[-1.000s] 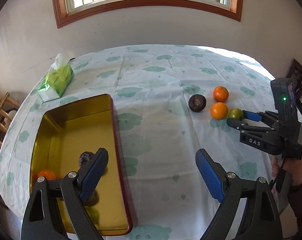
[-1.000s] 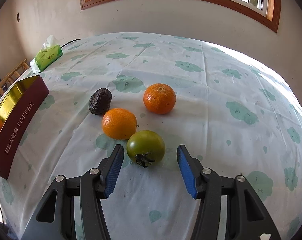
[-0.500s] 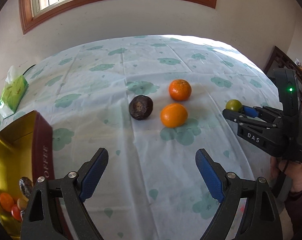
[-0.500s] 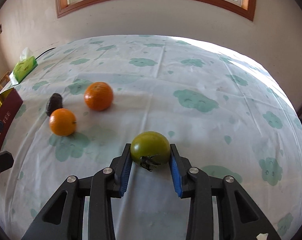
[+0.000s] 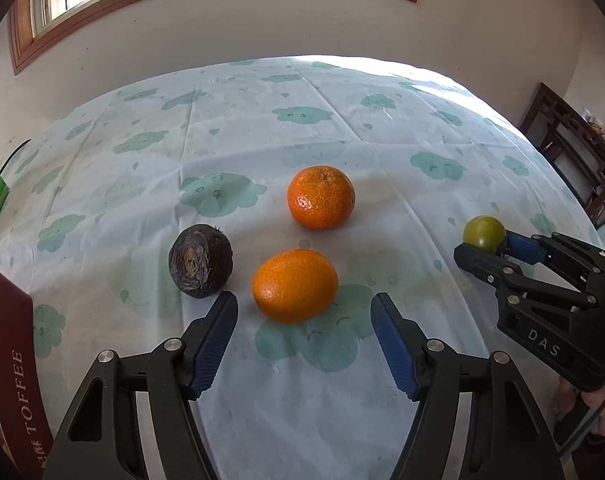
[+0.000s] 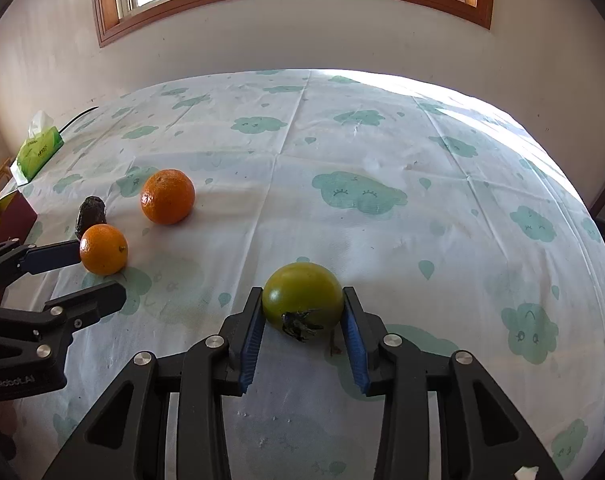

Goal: Organize fruits
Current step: 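Grasp a second green tomato with the right tool while the left tool grasps a tangerine, then carry the tangerine into the tray and open the left tool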

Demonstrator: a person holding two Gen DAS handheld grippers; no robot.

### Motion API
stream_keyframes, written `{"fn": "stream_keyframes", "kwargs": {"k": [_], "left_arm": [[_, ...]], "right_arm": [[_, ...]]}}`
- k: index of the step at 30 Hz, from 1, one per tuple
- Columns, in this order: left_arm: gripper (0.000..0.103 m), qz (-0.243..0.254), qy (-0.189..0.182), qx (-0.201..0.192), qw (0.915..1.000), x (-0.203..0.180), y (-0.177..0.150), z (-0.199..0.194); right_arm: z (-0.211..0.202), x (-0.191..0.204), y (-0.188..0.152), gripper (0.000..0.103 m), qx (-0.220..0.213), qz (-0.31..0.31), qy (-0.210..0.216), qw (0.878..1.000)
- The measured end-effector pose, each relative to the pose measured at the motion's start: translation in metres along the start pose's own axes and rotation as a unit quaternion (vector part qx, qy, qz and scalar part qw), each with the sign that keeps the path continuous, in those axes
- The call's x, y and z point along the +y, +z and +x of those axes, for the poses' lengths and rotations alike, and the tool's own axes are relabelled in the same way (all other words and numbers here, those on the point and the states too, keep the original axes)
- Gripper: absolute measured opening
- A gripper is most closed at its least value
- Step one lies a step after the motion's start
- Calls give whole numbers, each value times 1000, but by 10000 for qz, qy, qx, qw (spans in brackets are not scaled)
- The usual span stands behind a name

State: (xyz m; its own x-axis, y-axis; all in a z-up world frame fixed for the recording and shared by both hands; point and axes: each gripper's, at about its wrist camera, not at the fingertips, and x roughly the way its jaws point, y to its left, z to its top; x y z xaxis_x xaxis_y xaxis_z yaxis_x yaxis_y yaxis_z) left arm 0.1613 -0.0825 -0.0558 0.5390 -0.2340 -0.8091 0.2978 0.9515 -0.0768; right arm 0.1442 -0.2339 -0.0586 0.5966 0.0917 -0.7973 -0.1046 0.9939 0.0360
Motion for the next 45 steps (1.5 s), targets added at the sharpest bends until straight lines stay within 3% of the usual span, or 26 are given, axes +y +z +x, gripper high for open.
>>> {"fn": "stream_keyframes", "kwargs": {"k": [4,5,6,29,39,45], "left_arm": [[57,47,122,-53,9999,-1,4,7],[45,70,150,-62,9998,-1,5,7],[43,79,165,-56,9998,-2,4,6],[43,-239,241,-14,9994,15,-53,-55],[43,-638,447,-251,9966,49,-61,-108],[43,-1011,632,-379,9921,87,-66,-140]], "right_arm": [[0,0,0,36,0,0,1,10000],[0,1,0,36,0,-1,0,10000],[0,0,0,36,0,0,0,10000],[1,1,0,36,3,-27,-27,10000],[1,0,0,36,3,-33,-31,10000],[1,1,0,36,3,-35,-37,10000]]}}
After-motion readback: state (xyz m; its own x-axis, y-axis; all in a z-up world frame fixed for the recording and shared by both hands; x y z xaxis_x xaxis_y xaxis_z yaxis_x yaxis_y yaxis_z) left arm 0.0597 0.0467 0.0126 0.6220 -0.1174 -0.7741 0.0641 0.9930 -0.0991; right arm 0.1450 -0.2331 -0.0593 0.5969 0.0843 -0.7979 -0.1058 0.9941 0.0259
